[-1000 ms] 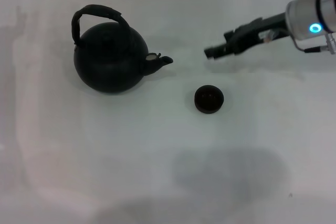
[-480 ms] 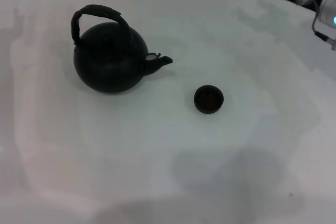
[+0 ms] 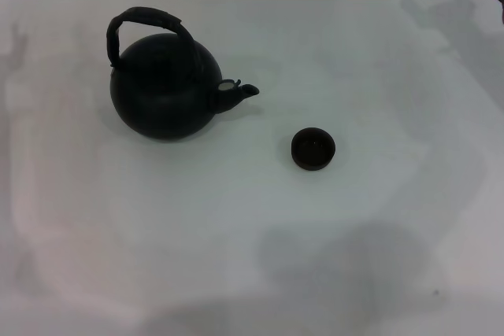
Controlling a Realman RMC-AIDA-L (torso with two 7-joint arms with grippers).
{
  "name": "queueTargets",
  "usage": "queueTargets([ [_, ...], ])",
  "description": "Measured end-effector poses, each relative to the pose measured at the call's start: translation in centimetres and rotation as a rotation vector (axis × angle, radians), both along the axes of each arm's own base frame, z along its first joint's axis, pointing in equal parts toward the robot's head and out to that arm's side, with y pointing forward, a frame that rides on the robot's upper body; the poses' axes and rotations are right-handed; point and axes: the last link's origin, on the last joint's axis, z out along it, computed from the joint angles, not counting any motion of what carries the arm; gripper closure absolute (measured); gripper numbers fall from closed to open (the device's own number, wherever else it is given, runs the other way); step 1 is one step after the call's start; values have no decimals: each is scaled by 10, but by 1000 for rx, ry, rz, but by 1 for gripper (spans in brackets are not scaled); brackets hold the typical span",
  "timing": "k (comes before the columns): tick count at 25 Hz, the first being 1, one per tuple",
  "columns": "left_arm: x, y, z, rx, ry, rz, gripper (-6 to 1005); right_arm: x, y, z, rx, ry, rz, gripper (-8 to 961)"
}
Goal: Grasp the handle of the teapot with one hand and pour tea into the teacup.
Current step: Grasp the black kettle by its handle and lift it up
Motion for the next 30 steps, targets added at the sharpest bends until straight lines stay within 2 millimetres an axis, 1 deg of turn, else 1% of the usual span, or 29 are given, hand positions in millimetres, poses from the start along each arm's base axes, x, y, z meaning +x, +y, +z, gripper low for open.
queueTargets([
  [4, -9, -14, -5, -22, 9, 18, 112, -1, 7, 0, 31, -54, -14, 114],
  [7, -11, -24, -7, -18, 9, 12, 111, -1, 11, 3, 57, -71, -30, 114],
  [12, -2, -43, -12, -33, 58, -104, 111, 5, 18, 10, 110, -30, -109, 113],
  [16, 0, -61, -15, -41, 87, -164, 111, 14, 19, 17, 158, 21, -192, 113],
  [24, -1, -96, -21, -58, 83, -219, 112, 19, 18, 21, 184, 43, -217, 114],
  [27, 4, -102, -25, -84, 66, -269, 112, 19, 18, 21, 183, 44, -218, 114],
  [30, 12, -101, -32, -129, 64, -322, 111, 18, 19, 20, 180, 45, -218, 115],
])
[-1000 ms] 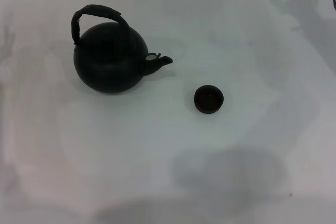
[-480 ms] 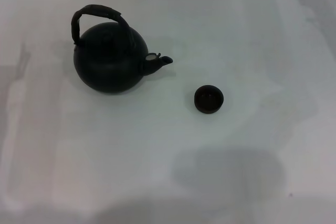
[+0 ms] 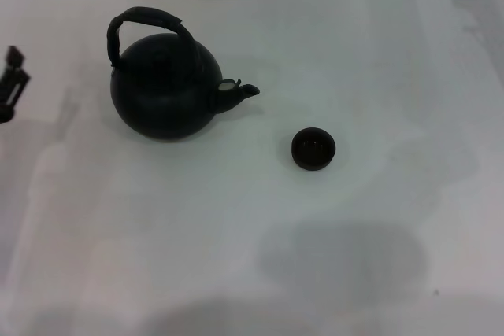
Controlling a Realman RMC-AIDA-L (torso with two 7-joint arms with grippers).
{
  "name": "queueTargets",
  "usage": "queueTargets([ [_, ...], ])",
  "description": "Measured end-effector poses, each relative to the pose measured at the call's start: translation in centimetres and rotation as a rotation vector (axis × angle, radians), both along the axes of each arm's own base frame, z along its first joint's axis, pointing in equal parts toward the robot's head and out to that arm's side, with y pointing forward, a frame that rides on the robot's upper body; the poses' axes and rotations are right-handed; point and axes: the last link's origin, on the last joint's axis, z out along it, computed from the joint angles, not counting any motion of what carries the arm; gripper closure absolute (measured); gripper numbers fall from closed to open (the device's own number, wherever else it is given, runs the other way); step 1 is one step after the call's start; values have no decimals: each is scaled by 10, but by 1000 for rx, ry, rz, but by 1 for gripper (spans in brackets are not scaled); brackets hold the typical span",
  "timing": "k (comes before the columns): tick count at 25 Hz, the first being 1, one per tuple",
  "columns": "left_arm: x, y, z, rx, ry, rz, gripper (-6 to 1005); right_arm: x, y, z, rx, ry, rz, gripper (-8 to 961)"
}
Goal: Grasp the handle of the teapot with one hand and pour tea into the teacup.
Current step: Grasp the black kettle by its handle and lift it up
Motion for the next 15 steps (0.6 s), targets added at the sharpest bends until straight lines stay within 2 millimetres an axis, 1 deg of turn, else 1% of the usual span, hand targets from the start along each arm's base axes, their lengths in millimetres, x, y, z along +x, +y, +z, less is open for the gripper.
queueTargets([
  [4, 14, 5, -13, -85, 30, -81, 111, 0, 0, -1, -4, 1, -2, 115],
  [10, 24, 11, -23, -160, 71, -150, 112, 3, -3, -4, -11, 10, -12, 116],
  [15, 27, 18, -28, -203, 95, -164, 111, 6, -5, -6, -16, 14, -22, 116],
])
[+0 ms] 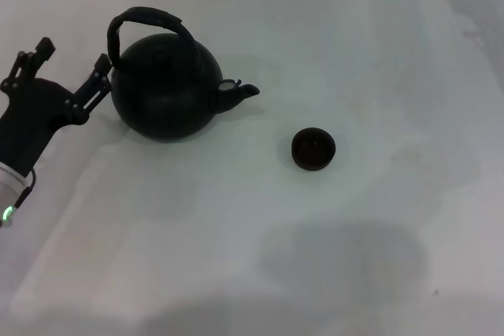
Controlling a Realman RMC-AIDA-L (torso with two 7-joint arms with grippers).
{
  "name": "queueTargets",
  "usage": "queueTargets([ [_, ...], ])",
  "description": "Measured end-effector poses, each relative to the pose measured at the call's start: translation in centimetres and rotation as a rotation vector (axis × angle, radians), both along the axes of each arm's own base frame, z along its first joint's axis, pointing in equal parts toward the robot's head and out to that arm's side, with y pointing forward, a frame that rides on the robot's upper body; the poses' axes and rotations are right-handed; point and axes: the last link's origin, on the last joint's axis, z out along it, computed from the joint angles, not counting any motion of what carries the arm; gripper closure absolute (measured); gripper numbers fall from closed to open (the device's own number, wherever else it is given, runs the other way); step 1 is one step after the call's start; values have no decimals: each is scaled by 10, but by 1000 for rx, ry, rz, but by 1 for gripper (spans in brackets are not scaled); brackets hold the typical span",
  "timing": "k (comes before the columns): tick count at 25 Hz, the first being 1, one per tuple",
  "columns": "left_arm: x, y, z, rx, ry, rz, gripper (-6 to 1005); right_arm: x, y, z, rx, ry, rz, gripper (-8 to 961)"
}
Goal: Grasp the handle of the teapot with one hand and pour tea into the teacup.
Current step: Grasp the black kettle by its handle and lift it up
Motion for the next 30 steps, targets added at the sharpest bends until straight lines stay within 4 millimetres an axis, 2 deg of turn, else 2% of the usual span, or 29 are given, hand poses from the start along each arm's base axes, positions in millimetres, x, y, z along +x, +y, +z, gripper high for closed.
queueTargets([
  [13, 8, 20, -12, -41, 84, -6, 112, 3, -3, -2, -6, 3, -11, 117],
  [27, 17, 38, -14, -35, 146, -30, 111, 10, -6, -2, -12, -1, -37, 118],
  [30, 18, 38, -15, -37, 179, -45, 172, 11, -6, -1, -11, -2, -41, 118],
])
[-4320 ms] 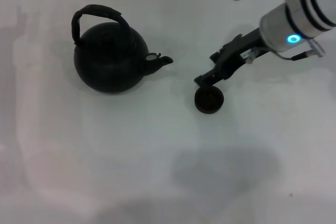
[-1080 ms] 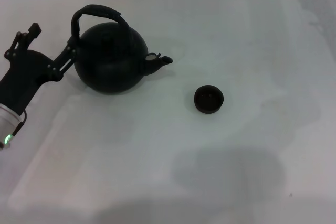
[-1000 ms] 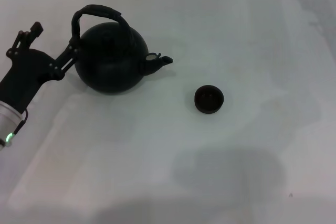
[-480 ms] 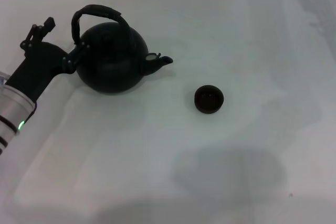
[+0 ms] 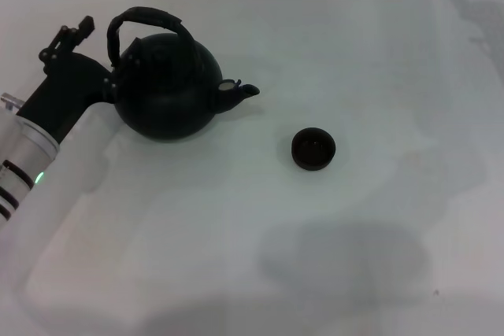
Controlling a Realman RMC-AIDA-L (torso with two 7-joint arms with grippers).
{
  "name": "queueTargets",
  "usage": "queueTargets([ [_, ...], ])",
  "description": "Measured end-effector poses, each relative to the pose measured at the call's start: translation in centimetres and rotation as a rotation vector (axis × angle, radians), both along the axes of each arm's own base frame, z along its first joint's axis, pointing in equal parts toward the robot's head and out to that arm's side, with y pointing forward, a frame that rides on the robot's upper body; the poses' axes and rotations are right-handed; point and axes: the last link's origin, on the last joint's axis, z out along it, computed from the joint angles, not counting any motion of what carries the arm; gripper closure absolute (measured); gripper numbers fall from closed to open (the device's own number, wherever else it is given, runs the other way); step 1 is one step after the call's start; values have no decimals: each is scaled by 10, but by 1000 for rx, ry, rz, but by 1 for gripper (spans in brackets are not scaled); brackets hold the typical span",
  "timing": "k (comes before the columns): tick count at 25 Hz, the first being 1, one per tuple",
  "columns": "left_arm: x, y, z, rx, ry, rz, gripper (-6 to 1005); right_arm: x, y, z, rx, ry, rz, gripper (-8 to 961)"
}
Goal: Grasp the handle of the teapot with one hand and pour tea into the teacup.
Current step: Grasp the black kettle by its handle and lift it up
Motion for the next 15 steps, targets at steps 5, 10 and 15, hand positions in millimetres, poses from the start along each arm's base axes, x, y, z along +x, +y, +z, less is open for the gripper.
queueTargets([
  [5, -2, 2, -2, -10, 12, 22, 276, 1, 0, 2, 4, -2, 1, 118],
  [10, -1, 4, -3, -13, 11, 22, 383, 0, 0, 2, 5, -3, 1, 118],
  [15, 0, 4, -2, -9, 5, 21, 531, 0, 1, 2, 5, -3, 2, 118],
])
